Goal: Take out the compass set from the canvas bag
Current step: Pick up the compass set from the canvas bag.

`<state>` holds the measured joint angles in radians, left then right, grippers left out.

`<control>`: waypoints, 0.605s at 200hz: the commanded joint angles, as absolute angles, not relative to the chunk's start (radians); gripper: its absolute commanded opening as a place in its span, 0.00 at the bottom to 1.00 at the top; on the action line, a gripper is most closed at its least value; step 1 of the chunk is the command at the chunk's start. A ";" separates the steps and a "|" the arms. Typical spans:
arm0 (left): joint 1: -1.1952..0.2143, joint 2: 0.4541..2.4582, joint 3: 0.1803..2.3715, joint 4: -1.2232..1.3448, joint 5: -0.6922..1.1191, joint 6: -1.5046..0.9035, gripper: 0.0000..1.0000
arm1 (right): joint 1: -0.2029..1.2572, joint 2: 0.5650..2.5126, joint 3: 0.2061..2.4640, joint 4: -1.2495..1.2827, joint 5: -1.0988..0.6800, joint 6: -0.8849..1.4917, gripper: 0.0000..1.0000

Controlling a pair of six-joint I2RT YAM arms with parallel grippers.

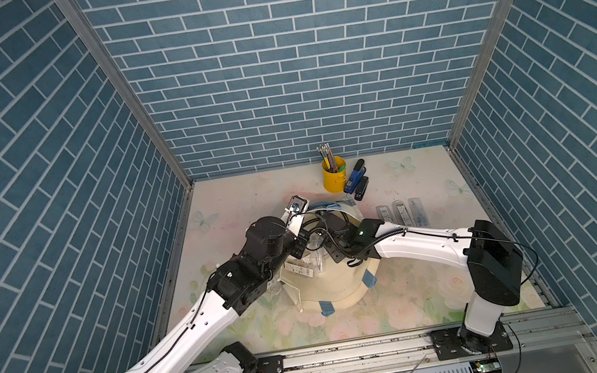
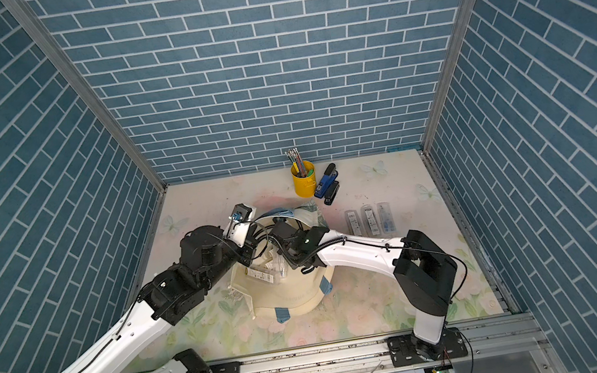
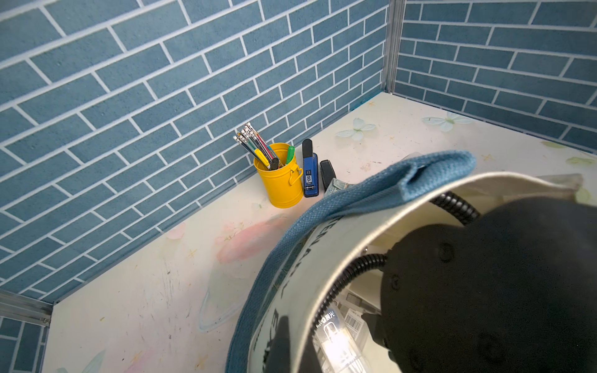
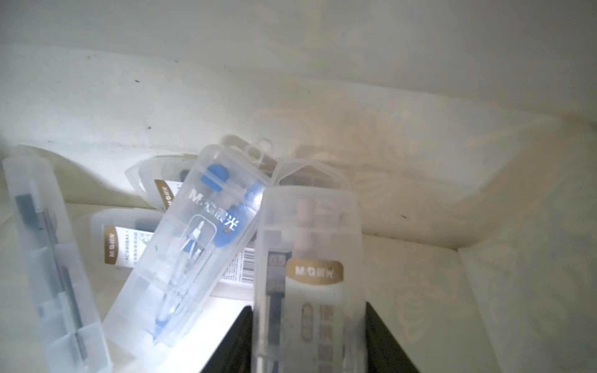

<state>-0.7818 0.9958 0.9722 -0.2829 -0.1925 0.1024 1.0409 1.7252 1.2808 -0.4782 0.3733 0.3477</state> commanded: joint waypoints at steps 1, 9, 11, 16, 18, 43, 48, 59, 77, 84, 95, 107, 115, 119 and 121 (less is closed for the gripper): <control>-0.787 0.999 1.000 -0.256 -0.213 0.108 0.00 | 1.046 1.655 1.243 -0.389 0.368 0.289 0.30; -0.787 0.996 0.997 -0.252 -0.219 0.104 0.00 | 1.045 1.641 1.230 -0.376 0.353 0.277 0.30; -0.787 0.996 0.997 -0.251 -0.219 0.104 0.00 | 1.045 1.638 1.225 -0.372 0.348 0.271 0.30; -0.787 0.995 0.996 -0.250 -0.223 0.104 0.00 | 1.046 1.627 1.214 -0.362 0.331 0.259 0.30; -0.787 0.995 0.996 -0.249 -0.224 0.104 0.00 | 1.046 1.622 1.209 -0.356 0.324 0.254 0.30; -0.787 0.987 0.980 -0.225 -0.224 0.102 0.00 | 1.046 1.572 1.145 -0.278 0.229 0.193 0.30; -0.787 0.985 0.978 -0.221 -0.224 0.099 0.00 | 1.046 1.565 1.137 -0.268 0.220 0.190 0.29; -0.787 0.982 0.974 -0.216 -0.226 0.099 0.00 | 1.045 1.558 1.126 -0.254 0.215 0.180 0.28; -0.787 0.982 0.974 -0.218 -0.232 0.098 0.00 | 1.046 1.549 1.110 -0.239 0.202 0.171 0.26; -0.787 0.979 0.972 -0.218 -0.234 0.098 0.00 | 1.046 1.543 1.100 -0.230 0.192 0.166 0.25; -0.787 0.977 0.970 -0.218 -0.243 0.098 0.00 | 1.046 1.529 1.083 -0.211 0.178 0.159 0.24; -0.787 0.975 0.967 -0.215 -0.249 0.098 0.00 | 1.044 1.507 1.063 -0.192 0.160 0.150 0.24; -0.787 0.976 0.966 -0.213 -0.250 0.096 0.00 | 1.045 1.492 1.049 -0.179 0.149 0.145 0.23; -0.787 0.976 0.968 -0.213 -0.249 0.093 0.00 | 1.044 1.483 1.044 -0.174 0.145 0.143 0.23; -0.787 0.977 0.969 -0.215 -0.247 0.092 0.00 | 1.043 1.476 1.042 -0.172 0.141 0.144 0.23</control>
<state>-0.7853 0.9920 0.9695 -0.2680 -0.2173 0.1017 1.0393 1.5654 1.0832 -0.2878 0.1989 0.2001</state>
